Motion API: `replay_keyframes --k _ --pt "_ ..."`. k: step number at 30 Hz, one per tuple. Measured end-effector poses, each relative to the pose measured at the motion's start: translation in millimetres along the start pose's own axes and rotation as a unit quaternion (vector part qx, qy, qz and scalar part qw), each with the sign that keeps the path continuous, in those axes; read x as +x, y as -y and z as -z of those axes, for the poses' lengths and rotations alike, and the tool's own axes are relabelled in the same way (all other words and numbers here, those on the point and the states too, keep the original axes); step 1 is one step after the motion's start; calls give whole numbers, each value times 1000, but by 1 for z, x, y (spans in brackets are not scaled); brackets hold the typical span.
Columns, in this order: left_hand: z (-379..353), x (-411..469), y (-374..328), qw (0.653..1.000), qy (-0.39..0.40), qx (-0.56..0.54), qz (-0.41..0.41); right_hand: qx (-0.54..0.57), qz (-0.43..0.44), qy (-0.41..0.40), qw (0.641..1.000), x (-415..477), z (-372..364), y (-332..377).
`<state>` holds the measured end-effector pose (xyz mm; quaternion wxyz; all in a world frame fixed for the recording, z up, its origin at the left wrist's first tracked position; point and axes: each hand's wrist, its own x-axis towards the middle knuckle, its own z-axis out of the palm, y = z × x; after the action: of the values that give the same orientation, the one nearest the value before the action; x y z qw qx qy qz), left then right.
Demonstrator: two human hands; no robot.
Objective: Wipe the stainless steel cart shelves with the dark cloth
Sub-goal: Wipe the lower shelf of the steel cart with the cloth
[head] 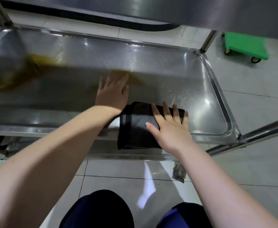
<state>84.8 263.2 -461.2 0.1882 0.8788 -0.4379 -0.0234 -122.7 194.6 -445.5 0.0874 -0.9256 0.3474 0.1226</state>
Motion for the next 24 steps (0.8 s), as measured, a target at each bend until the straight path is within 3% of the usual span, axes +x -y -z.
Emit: replay_keyframes --k 5,11,20,24 --pt "4 21 36 993 53 99 35 9 -1 -4 1000 -3 2 19" --pt "-2 19 34 989 85 119 38 17 -1 7 1000 1 -6 28" --pt "-2 17 37 991 82 101 40 41 -44 -59 996 165 35 2" --pt "-3 18 35 991 79 99 46 26 -21 -57 998 151 32 5"
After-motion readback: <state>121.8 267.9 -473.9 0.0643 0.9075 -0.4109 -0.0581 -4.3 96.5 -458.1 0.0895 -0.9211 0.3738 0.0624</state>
